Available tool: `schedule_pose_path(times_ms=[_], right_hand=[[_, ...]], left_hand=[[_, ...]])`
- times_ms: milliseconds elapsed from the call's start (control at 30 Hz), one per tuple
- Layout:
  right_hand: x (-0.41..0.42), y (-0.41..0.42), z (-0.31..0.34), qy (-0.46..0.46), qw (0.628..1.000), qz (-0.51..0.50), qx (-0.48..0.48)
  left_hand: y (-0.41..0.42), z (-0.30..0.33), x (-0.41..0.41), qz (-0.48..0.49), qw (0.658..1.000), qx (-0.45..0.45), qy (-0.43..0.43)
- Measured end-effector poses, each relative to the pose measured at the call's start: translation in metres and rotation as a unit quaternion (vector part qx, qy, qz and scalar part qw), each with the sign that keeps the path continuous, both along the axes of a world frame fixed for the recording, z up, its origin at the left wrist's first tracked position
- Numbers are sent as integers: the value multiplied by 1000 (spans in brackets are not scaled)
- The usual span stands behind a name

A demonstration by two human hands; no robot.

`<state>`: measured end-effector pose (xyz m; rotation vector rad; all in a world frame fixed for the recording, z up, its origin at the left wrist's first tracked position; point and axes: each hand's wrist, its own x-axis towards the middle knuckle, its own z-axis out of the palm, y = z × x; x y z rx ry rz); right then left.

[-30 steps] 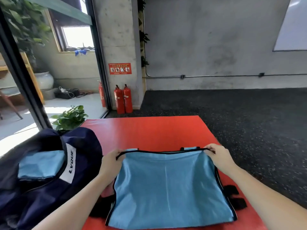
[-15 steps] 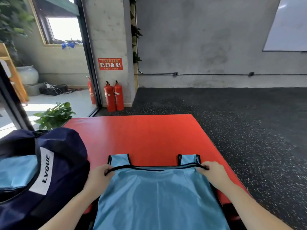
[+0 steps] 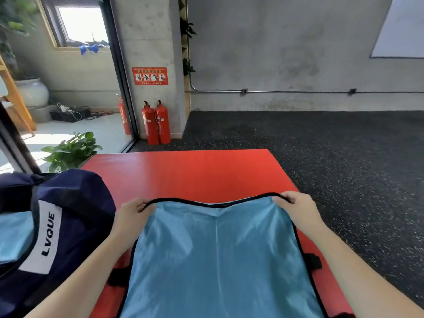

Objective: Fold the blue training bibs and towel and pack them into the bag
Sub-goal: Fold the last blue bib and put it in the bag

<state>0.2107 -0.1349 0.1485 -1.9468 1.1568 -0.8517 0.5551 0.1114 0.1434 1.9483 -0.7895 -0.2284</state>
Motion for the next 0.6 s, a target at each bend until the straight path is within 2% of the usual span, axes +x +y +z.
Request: schedule_pose_path(times_ms=[67,200,300,367,433,600], right_hand=[[11,-11,-12,37,999,-23,-15],[21,-22,-38,202,978,-57,-12],[27,-13,-42,314,940,-80,-107],[35,1,-35,323,930,-75,-159],[42,20,-31,311,934,-29,-175],[37,88,-37,279,937,130,-165]], left_hand=[[-13,-8,4,22,999,12,-20],[-34,-35,17,23,996,62,-61],[-43,-51,23,-2,984,117,-131],[-45,-52,17,4,973,151,-175],[-43,-50,1,-6,964,159,-213],[-9,-64,-64,-119,938,110,-308]])
